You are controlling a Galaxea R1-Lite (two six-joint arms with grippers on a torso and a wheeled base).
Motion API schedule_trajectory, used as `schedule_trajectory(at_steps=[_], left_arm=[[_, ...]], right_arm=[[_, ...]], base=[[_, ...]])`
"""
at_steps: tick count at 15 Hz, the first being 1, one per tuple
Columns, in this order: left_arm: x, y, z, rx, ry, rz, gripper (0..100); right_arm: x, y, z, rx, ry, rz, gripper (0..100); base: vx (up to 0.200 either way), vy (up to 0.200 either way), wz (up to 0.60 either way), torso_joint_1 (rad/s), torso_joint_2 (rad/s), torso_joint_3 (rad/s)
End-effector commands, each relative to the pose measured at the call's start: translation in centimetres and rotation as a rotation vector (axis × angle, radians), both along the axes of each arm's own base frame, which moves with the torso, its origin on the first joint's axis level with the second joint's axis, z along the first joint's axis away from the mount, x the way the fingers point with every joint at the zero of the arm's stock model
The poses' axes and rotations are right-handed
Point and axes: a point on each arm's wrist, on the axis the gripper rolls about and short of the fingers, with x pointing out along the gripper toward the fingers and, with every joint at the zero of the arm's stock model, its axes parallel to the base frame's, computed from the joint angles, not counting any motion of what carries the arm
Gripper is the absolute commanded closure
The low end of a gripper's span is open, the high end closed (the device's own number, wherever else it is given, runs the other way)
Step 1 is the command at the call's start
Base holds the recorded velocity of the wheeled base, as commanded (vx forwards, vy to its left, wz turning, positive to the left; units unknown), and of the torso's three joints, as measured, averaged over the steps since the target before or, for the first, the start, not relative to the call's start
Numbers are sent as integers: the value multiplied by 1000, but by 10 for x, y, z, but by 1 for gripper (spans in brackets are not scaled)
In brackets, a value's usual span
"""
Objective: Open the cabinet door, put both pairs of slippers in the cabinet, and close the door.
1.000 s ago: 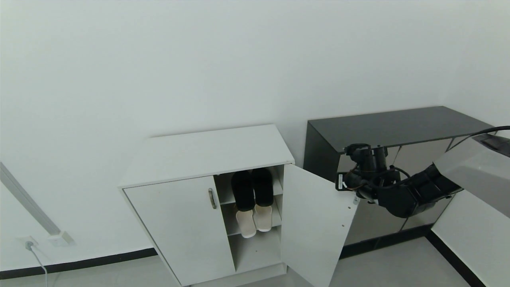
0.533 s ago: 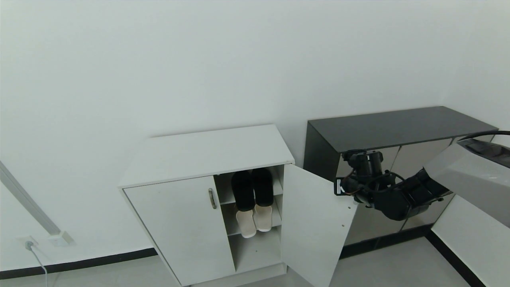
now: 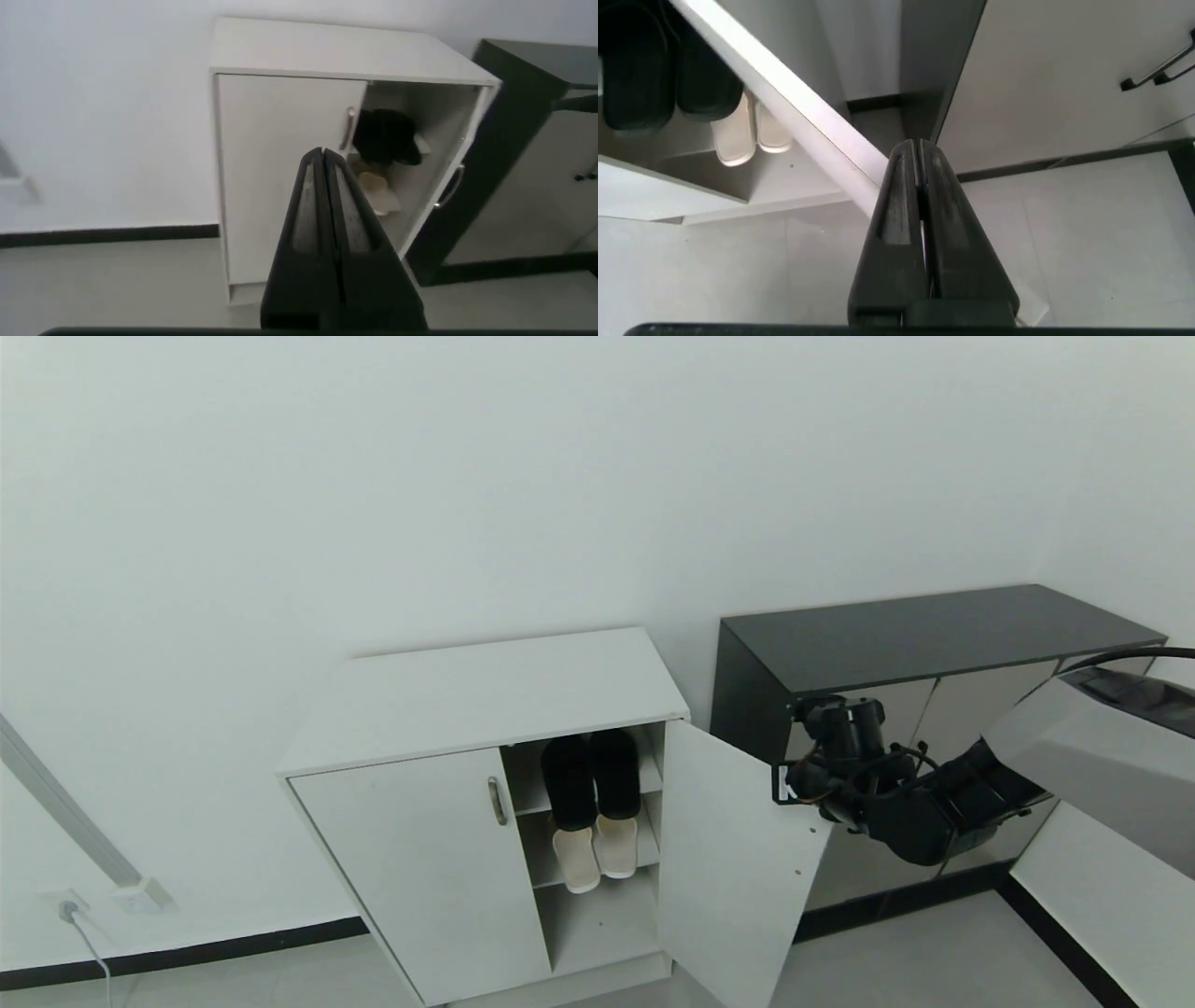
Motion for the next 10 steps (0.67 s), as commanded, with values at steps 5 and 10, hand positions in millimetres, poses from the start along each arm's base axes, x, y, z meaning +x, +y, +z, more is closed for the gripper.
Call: schedule_trajectory(at_steps=[5,10], left_arm=[[0,0,0,-1,2,0,100],[0,0,0,-4,0,0,100]], right_arm=[[-52,43,24,18,-50,133,100],[-81,50,44,25,-90,216,100]], base=[[0,0,0,0,0,0],[0,0,0,0,0,0]])
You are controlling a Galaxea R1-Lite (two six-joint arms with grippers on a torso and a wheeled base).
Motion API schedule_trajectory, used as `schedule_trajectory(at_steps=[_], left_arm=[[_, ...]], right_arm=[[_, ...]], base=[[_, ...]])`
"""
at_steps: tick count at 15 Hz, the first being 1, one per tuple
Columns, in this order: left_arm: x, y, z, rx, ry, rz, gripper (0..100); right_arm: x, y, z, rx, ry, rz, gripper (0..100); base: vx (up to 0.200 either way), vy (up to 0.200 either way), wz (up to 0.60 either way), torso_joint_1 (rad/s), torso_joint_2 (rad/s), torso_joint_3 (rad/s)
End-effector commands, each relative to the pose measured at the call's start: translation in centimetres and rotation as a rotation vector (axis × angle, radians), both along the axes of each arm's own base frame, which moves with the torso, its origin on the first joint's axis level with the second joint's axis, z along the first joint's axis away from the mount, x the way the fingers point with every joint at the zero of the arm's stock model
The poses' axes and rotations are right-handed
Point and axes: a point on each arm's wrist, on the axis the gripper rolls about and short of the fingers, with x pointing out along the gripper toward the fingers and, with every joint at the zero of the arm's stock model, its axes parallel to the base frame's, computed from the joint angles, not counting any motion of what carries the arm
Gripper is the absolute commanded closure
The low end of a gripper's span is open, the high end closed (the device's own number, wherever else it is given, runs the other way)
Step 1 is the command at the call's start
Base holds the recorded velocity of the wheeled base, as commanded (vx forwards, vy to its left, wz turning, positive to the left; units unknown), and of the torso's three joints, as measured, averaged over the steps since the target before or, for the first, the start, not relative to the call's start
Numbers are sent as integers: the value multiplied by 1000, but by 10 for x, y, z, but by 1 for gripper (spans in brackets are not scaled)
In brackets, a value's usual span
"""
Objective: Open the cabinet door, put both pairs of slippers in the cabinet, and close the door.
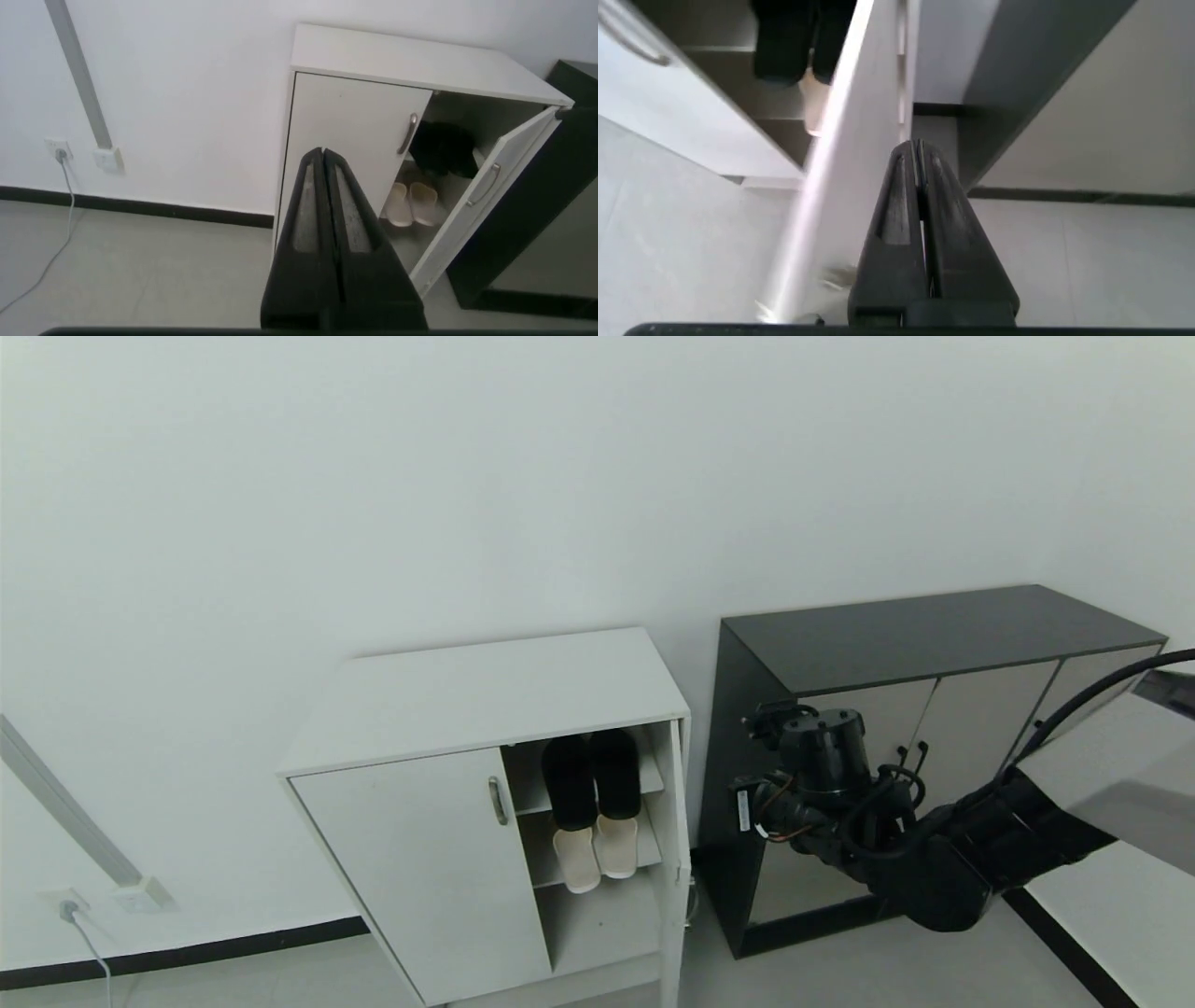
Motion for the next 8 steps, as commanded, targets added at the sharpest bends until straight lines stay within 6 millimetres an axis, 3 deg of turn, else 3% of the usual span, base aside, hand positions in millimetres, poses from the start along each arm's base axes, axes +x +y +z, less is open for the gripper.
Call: schedule_trajectory(at_steps=[1,4,8], left_arm=[[0,0,0,0,-1,0,100],[0,0,0,0,1,0,100],[0,0,0,0,1,0,100]], right_arm=[[-12,2,12,8,-21,32,100],[-18,7,9,-5,-14,57,100],[-20,8,8,6,-12,89,100]], base=[[0,0,0,0,0,0],[0,0,0,0,0,0],[0,0,600,1,0,2]])
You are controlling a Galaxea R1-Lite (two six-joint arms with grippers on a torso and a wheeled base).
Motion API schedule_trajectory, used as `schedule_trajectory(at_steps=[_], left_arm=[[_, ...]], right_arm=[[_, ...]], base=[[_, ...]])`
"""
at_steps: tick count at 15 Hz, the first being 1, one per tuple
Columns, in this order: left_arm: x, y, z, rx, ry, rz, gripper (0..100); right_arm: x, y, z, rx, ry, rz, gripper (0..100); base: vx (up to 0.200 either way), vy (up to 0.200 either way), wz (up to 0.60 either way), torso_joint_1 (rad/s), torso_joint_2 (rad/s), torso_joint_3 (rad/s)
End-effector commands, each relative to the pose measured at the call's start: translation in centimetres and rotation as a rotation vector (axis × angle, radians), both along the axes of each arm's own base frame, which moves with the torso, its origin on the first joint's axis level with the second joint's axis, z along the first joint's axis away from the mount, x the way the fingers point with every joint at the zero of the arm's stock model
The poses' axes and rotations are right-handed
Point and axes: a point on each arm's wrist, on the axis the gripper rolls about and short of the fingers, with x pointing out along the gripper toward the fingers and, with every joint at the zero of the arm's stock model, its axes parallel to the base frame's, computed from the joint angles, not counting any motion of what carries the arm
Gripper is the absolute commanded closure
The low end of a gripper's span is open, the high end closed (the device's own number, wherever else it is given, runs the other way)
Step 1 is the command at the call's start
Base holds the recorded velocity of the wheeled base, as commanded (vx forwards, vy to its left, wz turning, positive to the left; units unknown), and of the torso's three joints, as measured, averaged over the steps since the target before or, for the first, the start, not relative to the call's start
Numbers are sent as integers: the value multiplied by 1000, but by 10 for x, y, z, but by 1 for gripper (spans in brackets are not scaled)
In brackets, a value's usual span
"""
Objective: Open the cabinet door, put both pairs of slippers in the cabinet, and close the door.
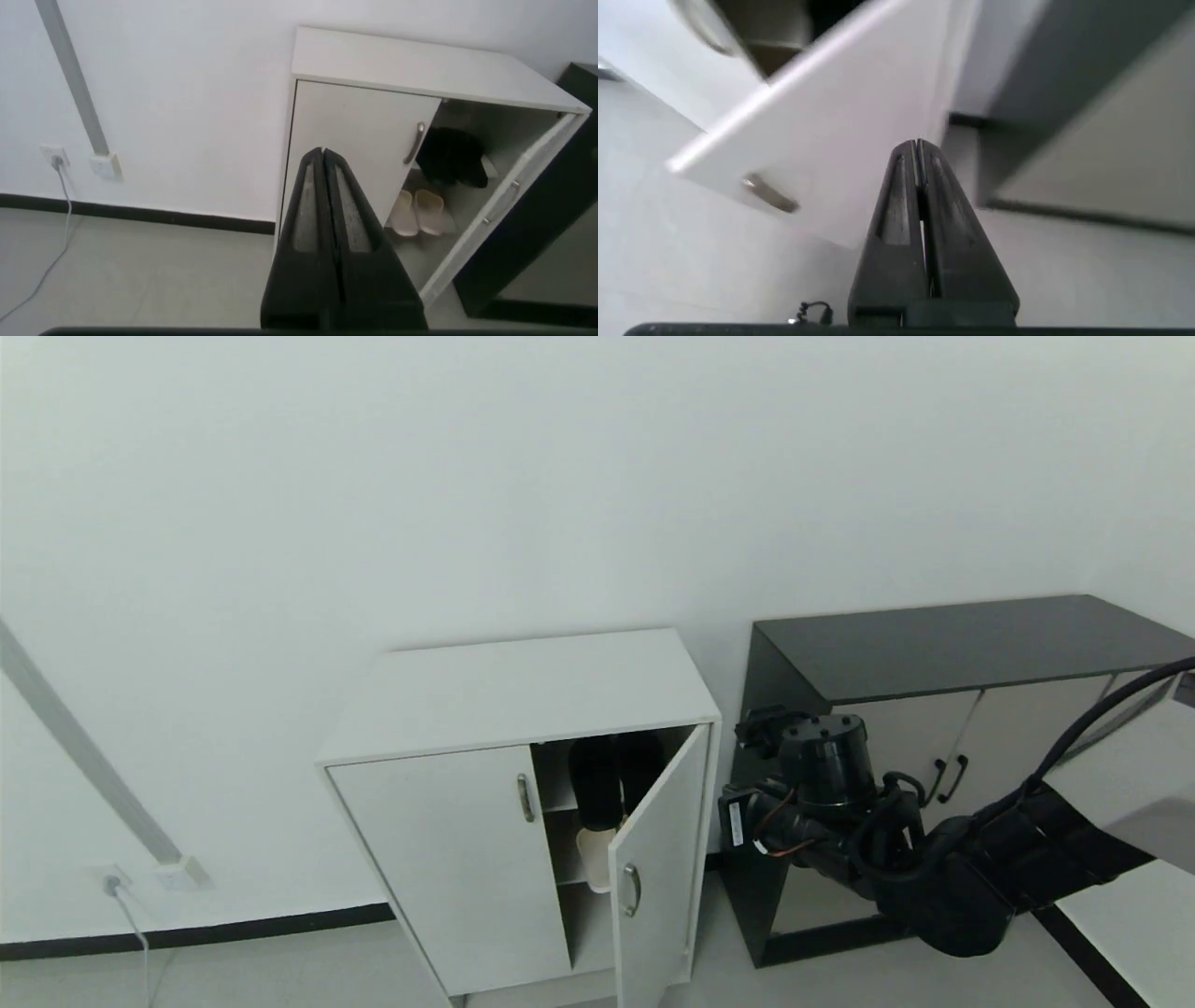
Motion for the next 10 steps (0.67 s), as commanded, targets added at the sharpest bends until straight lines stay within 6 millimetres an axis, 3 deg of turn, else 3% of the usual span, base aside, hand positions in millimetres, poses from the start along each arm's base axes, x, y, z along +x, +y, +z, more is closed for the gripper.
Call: schedule_trajectory(at_steps=[1,3,10], left_arm=[[0,0,0,-1,2,0,100],[0,0,0,-1,0,0,100],[0,0,0,-1,0,2,100]], right_arm=[[-2,-1,-1,3,2,9,100],[-3,-1,-2,18,-2,30,100],[-17,-15,-11,27,-28,109,100]], base=[[0,0,600,7,7,2],[0,0,600,0,2,0],[0,0,0,30,-69,-33]])
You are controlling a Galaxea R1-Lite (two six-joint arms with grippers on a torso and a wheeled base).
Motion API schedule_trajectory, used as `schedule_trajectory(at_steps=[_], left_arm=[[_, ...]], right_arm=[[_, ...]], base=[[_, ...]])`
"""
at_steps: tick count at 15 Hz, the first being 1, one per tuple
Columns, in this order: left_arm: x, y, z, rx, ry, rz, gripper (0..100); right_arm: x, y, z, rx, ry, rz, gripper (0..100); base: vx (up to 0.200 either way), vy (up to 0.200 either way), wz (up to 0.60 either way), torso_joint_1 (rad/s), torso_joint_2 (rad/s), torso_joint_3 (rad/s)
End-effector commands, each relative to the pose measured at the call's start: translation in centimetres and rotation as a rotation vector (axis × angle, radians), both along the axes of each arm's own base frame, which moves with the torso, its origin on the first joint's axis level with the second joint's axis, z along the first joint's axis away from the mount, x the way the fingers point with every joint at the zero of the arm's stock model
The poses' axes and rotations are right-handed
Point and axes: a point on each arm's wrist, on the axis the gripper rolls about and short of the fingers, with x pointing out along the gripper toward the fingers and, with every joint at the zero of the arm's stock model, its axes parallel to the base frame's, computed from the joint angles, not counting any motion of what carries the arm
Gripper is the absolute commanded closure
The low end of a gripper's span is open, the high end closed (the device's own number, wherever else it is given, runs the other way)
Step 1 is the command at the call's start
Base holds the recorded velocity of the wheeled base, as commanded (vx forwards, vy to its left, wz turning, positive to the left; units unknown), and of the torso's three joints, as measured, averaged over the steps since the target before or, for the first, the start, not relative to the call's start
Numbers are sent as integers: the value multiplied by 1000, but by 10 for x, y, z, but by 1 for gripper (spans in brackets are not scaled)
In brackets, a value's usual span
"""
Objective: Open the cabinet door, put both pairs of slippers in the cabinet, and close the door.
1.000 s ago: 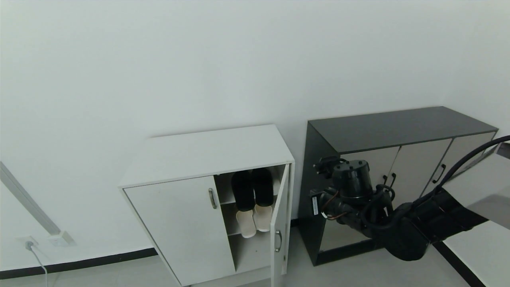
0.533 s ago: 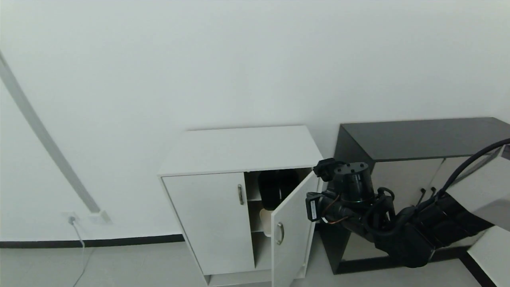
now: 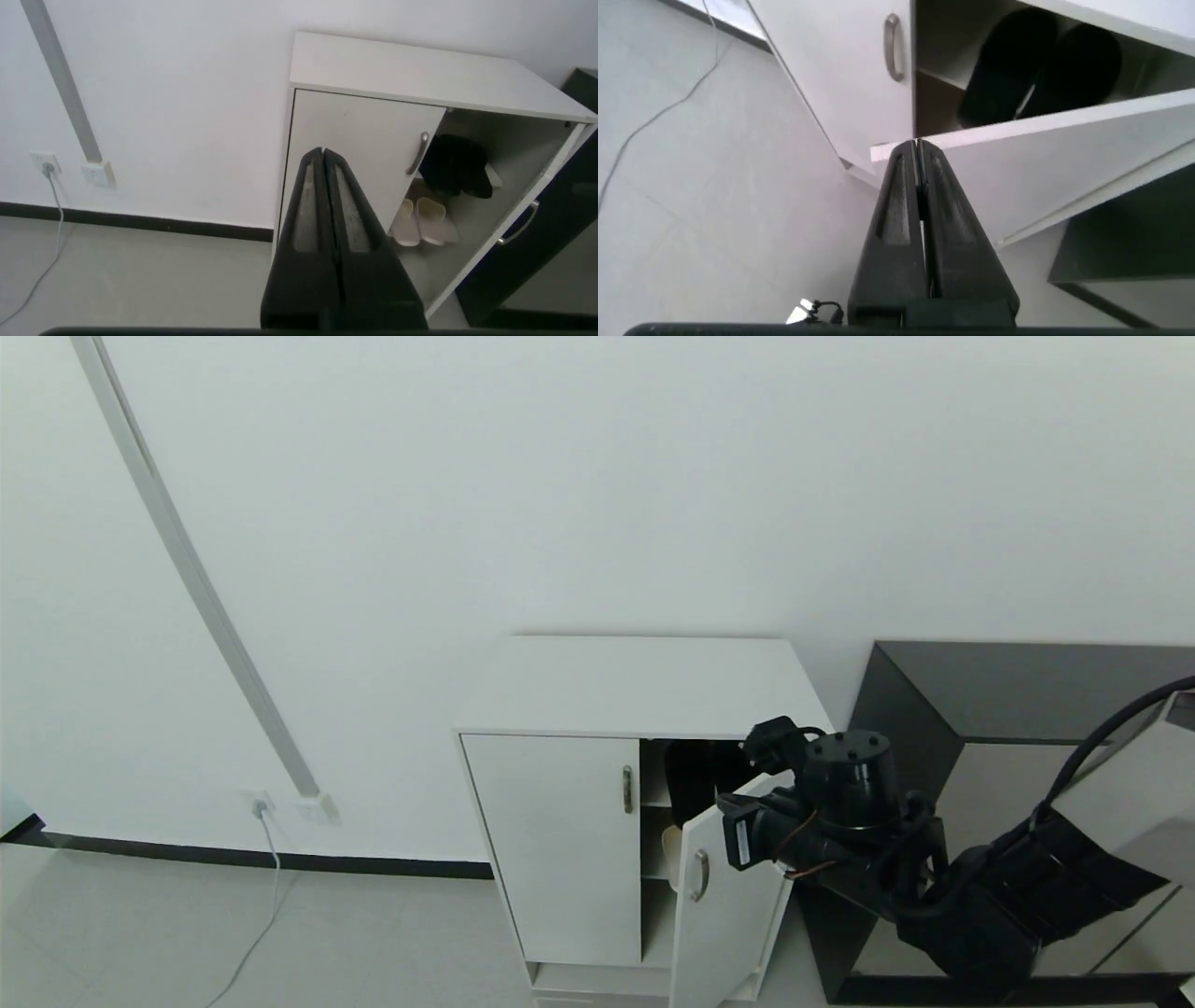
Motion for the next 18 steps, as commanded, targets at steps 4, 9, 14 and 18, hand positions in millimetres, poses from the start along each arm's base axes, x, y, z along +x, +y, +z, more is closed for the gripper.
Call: schedule_trajectory(at_steps=[4,9,14,18], left_arm=[[0,0,0,3,0,-1,100],[0,0,0,4,2,-1,100],[0,0,0,3,0,-1,100],[0,0,0,1,0,-1,100]], right_arm=[[-31,-23,-20,-46,61,7,100],[-58,-42,-45,-74,96,11,100],[-73,-48,-73,-99,106,35,100],[-57,-35,-90,-107,102,36,100]], base=[[50,0,0,2,-1,1],[200,0,0,-1,-3,1],[0,0,0,0,0,0],[0,0,0,0,0,0]])
